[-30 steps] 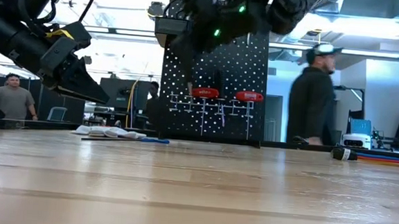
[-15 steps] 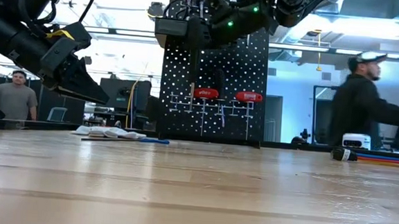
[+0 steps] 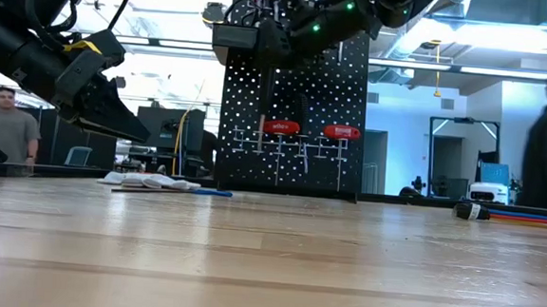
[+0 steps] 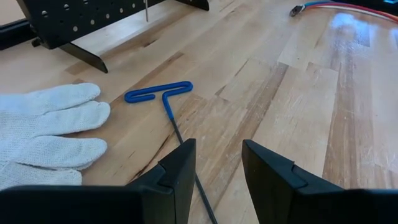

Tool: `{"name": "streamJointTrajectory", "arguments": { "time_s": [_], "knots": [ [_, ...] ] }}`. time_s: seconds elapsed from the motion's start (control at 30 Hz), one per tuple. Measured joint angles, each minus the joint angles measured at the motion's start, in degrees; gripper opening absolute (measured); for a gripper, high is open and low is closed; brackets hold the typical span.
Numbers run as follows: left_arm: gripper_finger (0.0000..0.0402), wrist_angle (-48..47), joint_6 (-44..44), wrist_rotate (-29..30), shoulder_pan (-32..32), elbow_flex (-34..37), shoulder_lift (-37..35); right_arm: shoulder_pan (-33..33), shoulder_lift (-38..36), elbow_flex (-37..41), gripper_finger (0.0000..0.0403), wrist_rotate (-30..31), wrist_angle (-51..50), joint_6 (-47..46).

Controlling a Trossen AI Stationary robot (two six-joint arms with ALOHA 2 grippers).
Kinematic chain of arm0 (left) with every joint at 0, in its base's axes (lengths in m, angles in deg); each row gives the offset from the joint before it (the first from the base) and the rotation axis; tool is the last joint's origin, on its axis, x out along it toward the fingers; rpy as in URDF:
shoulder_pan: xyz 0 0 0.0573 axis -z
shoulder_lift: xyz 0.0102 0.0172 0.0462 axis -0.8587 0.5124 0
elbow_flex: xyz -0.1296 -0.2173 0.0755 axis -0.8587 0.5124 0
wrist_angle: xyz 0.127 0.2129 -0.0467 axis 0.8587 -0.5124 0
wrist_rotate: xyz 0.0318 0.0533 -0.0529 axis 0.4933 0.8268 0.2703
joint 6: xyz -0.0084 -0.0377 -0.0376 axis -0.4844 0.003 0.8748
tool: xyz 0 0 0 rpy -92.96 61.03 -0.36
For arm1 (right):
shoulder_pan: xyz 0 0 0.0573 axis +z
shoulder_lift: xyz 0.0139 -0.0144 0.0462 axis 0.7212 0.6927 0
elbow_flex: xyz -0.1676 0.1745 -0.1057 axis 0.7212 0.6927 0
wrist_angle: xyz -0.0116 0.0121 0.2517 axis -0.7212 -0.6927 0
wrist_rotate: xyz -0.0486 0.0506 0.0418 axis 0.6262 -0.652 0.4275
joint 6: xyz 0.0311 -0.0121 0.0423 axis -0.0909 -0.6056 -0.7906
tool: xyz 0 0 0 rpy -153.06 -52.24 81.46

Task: Hang tools onto peg board
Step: Hang the black screwdriver in the pegboard, then hang the blue pick tool on the peg board

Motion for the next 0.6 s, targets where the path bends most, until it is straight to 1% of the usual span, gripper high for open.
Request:
{"name": "streamJointTrajectory", "arguments": {
  "time_s": [0.17,0.3,0.37,0.5,0.6],
  "knots": [
    [0.0127,0.0,0.0,0.0,0.0,0.0,0.0,-1.4,0.2,-0.3,0.0116,-0.5,-3.0,-2.8],
    [0.0127,0.1,0.1,0.0,0.0,0.0,0.0,-2.7,0.6,-0.3,0.0118,-0.7,-3.4,-4.8],
    [0.0127,0.1,0.1,0.0,0.0,0.0,0.0,-3.1,0.6,-0.3,0.0140,-0.8,-3.5,-5.7],
    [0.0127,0.1,0.1,0.0,0.0,0.0,0.0,-3.4,0.6,-0.3,0.0203,-0.6,-3.0,-5.9],
    [0.0127,0.1,0.1,0.0,0.0,0.0,0.0,-3.4,0.6,-0.3,0.0233,-0.6,-1.4,-5.9]
  ]
}}
